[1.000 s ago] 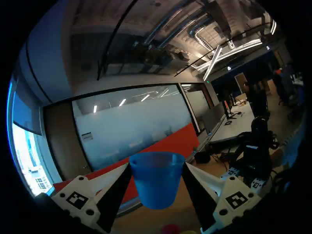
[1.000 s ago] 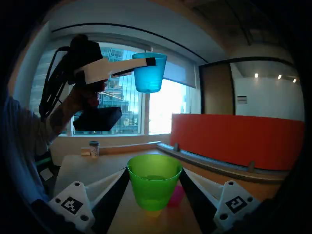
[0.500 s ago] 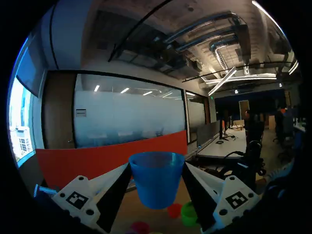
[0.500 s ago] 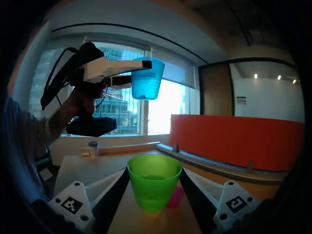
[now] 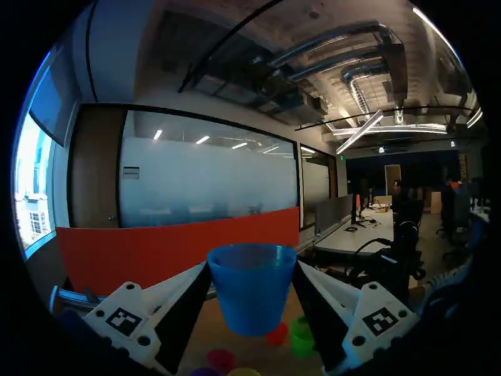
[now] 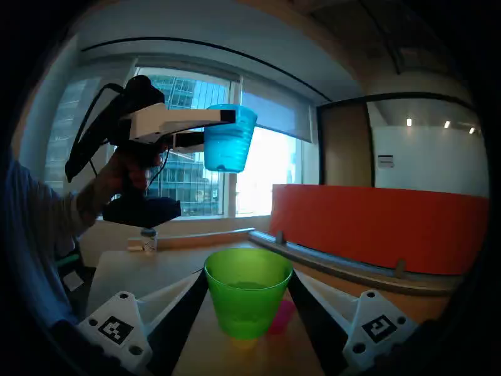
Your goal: Pour water
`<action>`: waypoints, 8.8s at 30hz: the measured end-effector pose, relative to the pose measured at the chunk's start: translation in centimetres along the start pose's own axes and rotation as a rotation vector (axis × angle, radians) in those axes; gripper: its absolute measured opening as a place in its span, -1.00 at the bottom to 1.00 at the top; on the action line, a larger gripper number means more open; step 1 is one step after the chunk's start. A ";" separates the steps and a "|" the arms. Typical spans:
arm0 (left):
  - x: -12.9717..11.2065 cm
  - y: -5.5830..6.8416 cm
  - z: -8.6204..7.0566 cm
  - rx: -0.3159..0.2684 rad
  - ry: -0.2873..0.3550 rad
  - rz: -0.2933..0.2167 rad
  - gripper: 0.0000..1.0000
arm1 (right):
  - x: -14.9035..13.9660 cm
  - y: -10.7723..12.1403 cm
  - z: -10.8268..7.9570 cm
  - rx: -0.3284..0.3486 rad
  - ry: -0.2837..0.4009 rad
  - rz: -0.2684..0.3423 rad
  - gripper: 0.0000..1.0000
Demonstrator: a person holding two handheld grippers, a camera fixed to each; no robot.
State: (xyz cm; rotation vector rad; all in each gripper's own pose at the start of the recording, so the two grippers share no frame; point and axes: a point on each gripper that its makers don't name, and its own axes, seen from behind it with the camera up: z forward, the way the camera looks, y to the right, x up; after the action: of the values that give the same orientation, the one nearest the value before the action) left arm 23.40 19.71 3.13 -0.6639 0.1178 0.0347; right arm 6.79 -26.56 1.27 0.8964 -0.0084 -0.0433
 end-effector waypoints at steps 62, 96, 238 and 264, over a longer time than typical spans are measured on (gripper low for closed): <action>-19.8 2.0 -5.6 -0.062 -0.243 0.069 0.74 | -2.9 4.9 -7.6 -0.131 -0.148 0.003 0.84; -30.4 3.0 -7.8 -0.156 -0.575 0.131 0.74 | -9.4 4.4 -8.9 -0.057 -0.362 -0.015 0.84; -38.3 -0.5 -16.2 0.004 -0.759 0.043 0.96 | -20.1 4.3 -15.1 -0.200 -0.577 0.030 1.00; -33.4 -4.6 -17.0 0.278 -0.506 -0.013 0.96 | -15.2 9.2 -18.4 -0.501 -0.347 0.071 1.00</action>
State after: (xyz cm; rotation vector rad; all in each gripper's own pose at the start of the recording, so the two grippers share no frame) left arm -11.13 5.78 -3.28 -0.3623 -0.3645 0.1691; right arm -7.63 -5.86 -2.88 0.3787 -0.3396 -0.1288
